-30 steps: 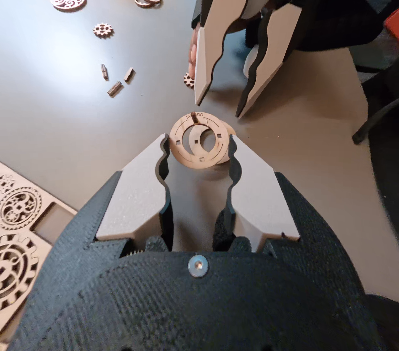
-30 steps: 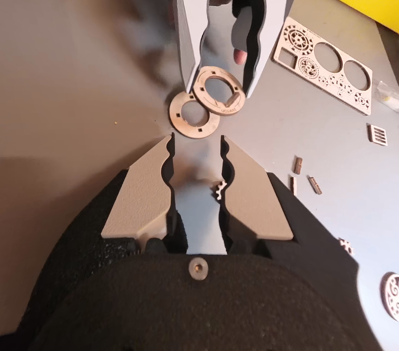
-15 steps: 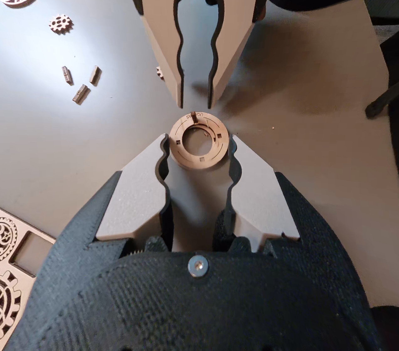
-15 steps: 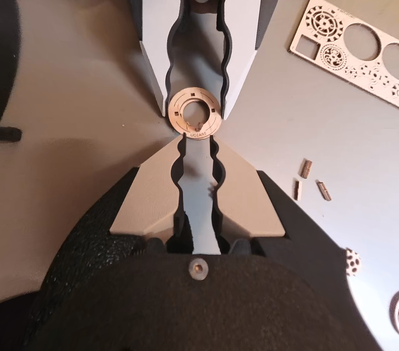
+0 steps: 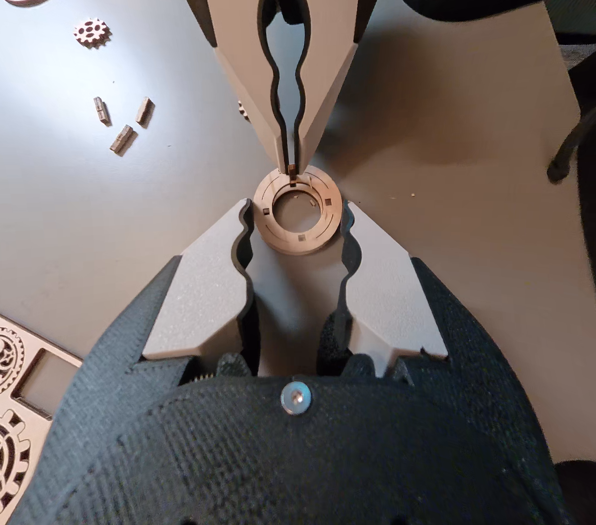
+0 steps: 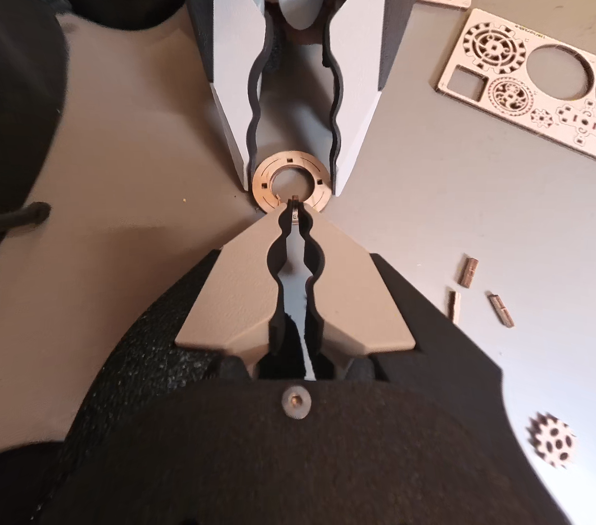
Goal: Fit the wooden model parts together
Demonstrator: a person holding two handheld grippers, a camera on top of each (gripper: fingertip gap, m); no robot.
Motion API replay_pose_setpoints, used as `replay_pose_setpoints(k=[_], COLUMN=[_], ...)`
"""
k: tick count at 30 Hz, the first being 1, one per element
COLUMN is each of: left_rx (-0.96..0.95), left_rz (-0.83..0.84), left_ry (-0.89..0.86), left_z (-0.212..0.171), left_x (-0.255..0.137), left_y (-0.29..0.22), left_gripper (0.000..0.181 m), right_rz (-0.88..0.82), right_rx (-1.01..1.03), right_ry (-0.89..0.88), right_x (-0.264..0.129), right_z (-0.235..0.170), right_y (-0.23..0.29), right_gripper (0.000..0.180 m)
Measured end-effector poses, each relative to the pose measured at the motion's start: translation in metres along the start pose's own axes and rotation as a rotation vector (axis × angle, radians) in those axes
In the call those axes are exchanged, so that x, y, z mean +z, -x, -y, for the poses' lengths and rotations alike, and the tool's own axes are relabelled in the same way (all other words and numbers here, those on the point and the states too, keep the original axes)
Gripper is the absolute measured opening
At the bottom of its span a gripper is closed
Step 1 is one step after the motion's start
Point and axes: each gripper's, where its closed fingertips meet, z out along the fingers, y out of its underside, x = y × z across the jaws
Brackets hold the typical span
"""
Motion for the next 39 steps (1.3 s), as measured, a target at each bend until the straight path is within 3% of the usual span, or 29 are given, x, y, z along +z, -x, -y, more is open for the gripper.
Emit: replay_pose_setpoints(k=[11, 18, 21, 25, 29, 39], left_rx=[0.015, 0.013, 0.026, 0.042, 0.05, 0.047], left_rz=[-0.03, -0.046, -0.045, -0.043, -0.049, -0.063], left_ry=[0.003, 0.025, 0.041, 0.058, 0.084, 0.057], left_z=[0.007, 0.005, 0.007, 0.008, 0.006, 0.021], left_x=[-0.002, -0.008, -0.01, -0.009, -0.007, -0.017], left_y=[0.0, 0.002, 0.001, -0.001, -0.003, -0.002], left_gripper=[0.054, 0.054, 0.054, 0.054, 0.054, 0.054], right_rz=[0.079, 0.055, 0.063, 0.055, 0.059, 0.118], right_rx=[0.08, 0.078, 0.059, 0.031, 0.015, 0.18], right_ry=[-0.144, -0.107, -0.082, -0.064, -0.038, -0.299], right_x=[-0.009, -0.006, -0.008, -0.007, -0.004, -0.021], right_z=[0.01, 0.005, 0.006, 0.009, 0.007, 0.028], right_y=[0.0, -0.002, 0.001, 0.001, 0.003, 0.001], right_gripper=[0.0, 0.002, 0.021, 0.018, 0.001, 0.0])
